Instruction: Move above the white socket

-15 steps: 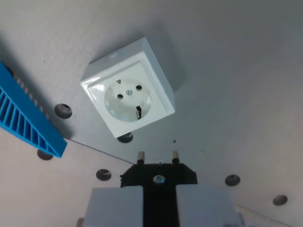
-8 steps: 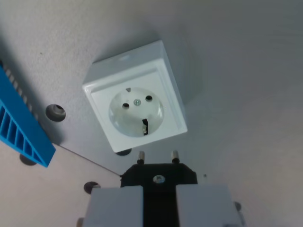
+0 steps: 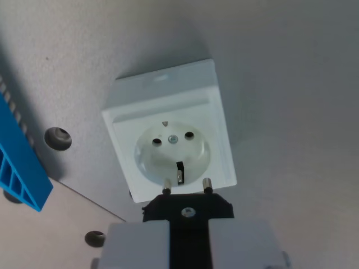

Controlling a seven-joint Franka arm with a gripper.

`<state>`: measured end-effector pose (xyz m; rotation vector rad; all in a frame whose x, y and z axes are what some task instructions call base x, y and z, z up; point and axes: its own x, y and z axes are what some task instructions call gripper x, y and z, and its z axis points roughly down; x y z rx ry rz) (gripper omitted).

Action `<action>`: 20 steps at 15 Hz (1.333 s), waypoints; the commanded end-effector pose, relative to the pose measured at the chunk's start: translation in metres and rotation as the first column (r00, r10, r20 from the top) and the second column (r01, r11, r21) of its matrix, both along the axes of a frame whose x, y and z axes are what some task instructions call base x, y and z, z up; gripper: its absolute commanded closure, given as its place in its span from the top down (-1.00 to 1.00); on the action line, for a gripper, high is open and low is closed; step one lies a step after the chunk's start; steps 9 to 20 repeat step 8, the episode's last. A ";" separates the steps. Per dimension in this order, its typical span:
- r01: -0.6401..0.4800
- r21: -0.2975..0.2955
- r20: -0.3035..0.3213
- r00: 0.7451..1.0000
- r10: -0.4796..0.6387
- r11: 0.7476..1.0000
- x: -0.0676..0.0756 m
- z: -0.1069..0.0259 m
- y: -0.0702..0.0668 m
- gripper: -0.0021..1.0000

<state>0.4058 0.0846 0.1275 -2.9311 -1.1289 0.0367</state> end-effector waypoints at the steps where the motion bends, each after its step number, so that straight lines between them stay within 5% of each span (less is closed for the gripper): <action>1: -0.122 -0.034 0.119 0.985 0.125 0.992 -0.006 -0.012 0.001 -1.00; 20: -0.102 -0.027 0.121 0.987 0.104 0.994 -0.010 -0.022 0.004 -1.00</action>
